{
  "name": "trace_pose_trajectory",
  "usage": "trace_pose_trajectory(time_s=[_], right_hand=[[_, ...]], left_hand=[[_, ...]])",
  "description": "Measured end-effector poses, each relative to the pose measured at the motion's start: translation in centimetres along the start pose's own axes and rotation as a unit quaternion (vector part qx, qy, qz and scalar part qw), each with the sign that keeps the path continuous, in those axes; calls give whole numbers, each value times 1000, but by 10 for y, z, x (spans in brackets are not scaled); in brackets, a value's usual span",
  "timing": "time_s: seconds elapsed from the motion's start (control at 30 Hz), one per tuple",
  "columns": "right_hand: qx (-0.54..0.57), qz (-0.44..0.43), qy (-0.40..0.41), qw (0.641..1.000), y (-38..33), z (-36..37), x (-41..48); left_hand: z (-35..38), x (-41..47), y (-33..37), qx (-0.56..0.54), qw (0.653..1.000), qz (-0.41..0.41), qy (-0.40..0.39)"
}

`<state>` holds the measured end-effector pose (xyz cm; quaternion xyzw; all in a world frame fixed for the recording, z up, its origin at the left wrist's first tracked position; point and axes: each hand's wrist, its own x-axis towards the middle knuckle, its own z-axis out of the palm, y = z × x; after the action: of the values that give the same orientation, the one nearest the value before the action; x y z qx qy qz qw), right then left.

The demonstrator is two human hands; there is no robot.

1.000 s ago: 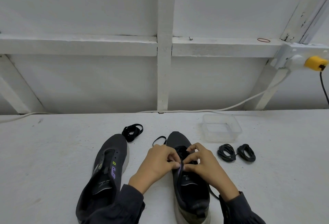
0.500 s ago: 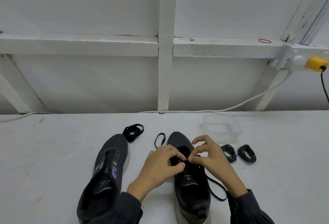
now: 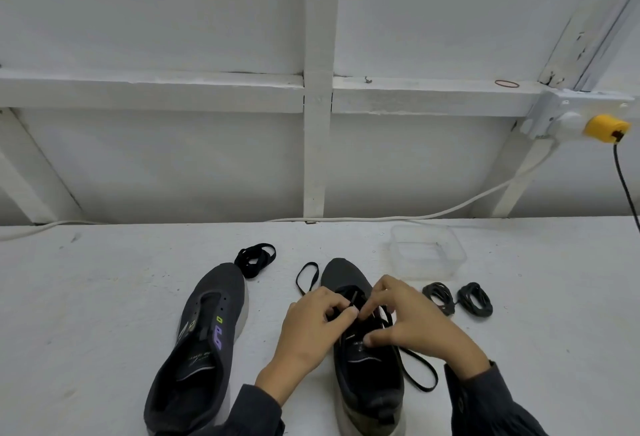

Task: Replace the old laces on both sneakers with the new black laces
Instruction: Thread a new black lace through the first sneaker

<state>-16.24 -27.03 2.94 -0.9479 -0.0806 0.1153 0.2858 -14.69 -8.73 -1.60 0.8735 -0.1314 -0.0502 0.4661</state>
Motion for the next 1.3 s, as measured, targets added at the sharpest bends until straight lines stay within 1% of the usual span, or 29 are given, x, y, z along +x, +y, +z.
trace_pose_trajectory(time_s=[0.07, 0.13, 0.2, 0.3, 0.43, 0.53, 0.7, 0.8, 0.97, 1.07, 1.17, 1.23, 1.3], right_hand=[[-47, -16, -10, 999, -5, 12, 0], [-28, -22, 21, 999, -6, 20, 2], [45, -11, 65, 997, -2, 20, 3], [180, 13, 108, 978, 4, 15, 3], [255, 27, 98, 962, 8, 22, 3], [312, 15, 107, 944, 10, 25, 4], [370, -1, 90, 925, 9, 23, 7], [378, -17, 82, 922, 12, 20, 8], [379, -52, 62, 922, 12, 19, 7], [377, -62, 69, 922, 13, 22, 7], [357, -55, 110, 926, 12, 27, 8], [341, -46, 151, 927, 13, 32, 10], [343, -56, 174, 921, 10, 34, 12]], left_hand=[[0, 0, 0, -15, 1000, 4, 6], [0, -1, 0, -35, 999, 12, 14], [1, -3, 1, -63, 998, 19, 21], [2, -4, 0, -124, 992, 13, 35], [7, -4, -2, -154, 987, 6, 41], [8, -4, -2, -161, 986, 5, 50], [5, 0, 0, -164, 985, 17, 43], [4, 4, -1, -162, 986, 22, 35], [-2, 13, -4, -145, 989, 30, -15], [-2, 13, -4, -157, 987, 30, -13], [1, 9, -2, -219, 975, 30, 7], [3, 6, 2, -276, 961, 23, -17], [8, 5, 5, -282, 958, 16, -37]])
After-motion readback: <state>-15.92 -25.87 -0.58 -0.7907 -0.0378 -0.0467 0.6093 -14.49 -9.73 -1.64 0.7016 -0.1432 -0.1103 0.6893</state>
